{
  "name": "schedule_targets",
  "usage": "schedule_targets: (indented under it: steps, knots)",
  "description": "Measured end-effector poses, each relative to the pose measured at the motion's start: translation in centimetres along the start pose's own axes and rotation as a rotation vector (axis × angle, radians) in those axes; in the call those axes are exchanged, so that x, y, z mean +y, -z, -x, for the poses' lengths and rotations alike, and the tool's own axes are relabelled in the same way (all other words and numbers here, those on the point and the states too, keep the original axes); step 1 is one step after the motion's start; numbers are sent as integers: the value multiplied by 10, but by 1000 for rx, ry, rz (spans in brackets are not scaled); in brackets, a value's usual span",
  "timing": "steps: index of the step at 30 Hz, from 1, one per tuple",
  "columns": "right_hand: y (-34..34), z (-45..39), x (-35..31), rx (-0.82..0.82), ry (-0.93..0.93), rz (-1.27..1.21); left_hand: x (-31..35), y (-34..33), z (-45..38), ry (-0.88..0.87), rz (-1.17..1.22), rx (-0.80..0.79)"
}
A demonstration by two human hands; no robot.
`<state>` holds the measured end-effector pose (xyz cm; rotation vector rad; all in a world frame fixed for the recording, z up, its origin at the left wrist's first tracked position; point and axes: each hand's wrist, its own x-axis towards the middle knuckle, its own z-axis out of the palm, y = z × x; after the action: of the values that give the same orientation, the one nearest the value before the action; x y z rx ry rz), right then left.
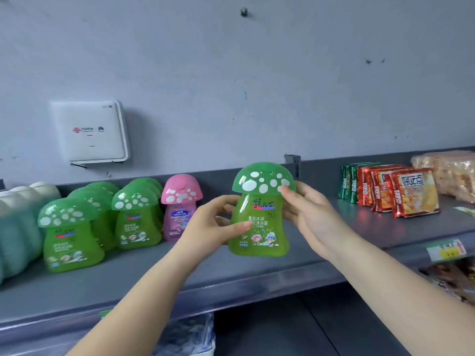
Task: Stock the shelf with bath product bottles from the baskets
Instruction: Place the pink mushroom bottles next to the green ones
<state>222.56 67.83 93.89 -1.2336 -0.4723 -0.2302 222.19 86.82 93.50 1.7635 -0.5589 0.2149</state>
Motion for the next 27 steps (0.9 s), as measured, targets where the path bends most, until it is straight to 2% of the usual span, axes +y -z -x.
schedule_targets:
  steps: [6, 16, 27]
  knots:
    - [-65, -24, 32, -151, -56, 9, -16, 68, 25, 51, -23, 167]
    - [-155, -45, 97, -219, -97, 97, -57, 155, 56, 136, -89, 301]
    - [-199, -76, 139, -222, -105, 257, -90, 207, 45, 174, -363, 307]
